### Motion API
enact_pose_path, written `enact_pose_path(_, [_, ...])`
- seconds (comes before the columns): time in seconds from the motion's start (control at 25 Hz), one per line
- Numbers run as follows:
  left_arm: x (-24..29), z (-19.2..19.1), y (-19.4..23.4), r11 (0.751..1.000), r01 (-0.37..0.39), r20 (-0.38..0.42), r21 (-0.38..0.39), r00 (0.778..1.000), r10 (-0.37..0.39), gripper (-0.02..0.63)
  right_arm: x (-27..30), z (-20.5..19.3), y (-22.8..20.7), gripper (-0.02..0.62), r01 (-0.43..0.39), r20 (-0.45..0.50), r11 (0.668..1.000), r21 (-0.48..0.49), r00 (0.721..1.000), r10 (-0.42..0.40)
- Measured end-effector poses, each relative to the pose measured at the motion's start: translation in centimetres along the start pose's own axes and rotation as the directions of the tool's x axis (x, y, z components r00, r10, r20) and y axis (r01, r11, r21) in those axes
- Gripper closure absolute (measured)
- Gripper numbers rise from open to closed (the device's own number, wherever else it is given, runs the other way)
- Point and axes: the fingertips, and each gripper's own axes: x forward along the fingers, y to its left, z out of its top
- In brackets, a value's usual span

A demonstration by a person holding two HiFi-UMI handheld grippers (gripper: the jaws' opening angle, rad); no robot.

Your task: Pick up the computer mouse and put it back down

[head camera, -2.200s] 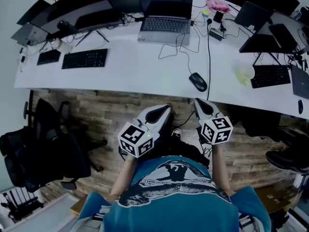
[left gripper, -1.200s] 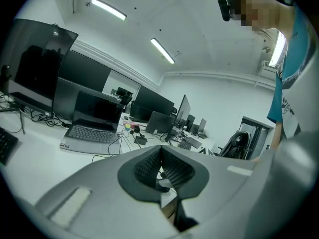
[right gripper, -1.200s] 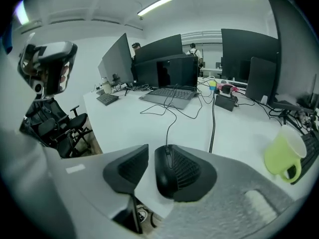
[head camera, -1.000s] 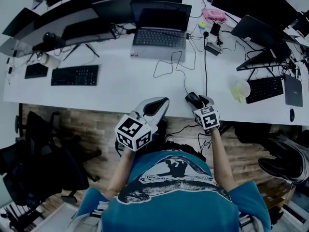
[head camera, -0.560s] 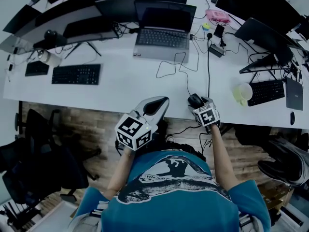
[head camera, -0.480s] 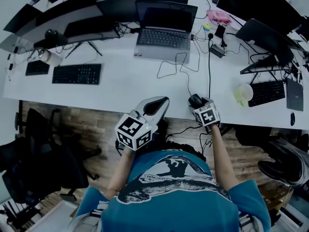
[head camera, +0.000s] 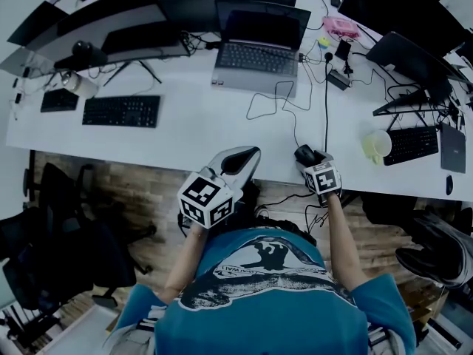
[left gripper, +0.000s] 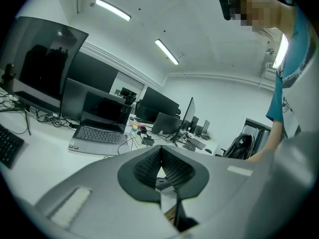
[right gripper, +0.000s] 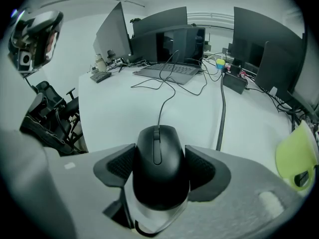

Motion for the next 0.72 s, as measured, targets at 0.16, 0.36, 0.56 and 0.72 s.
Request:
enact_pose_path(0.16, [-0.4,0.1,0.6,1.0,-0.004,0.002,-0.004,1.0,0.004,0.594,-0.9,1.0,0.6,0.287,0.009,0.032,1.0,0.0,0.999,-0.009])
enact_pose_path(0.36, [-0.7,0.2,1.3,1.0,-0.002,0.002,-0.005,1.0,0.002,0.594,-2.9,3.3,2.0,0.287,0.007,0.107,1.0,0.019,0.994,-0.009])
enact_pose_path(0.56, [-1.1,0.8,2.6,1.0,-0.001,0.008,-0.002,1.0,0.001,0.594,-5.5,7.3,3.8,0.287,0.0,0.212,1.0,0.025,0.977,-0.005])
enact_pose_path(0.72, [-1.4,1.2,4.1,1.0,-0.008,0.015,-0.002,1.0,0.008,0.594,-7.3,10.9,5.3,0.287,-0.013,0.295,1.0,0.018,0.956,0.007])
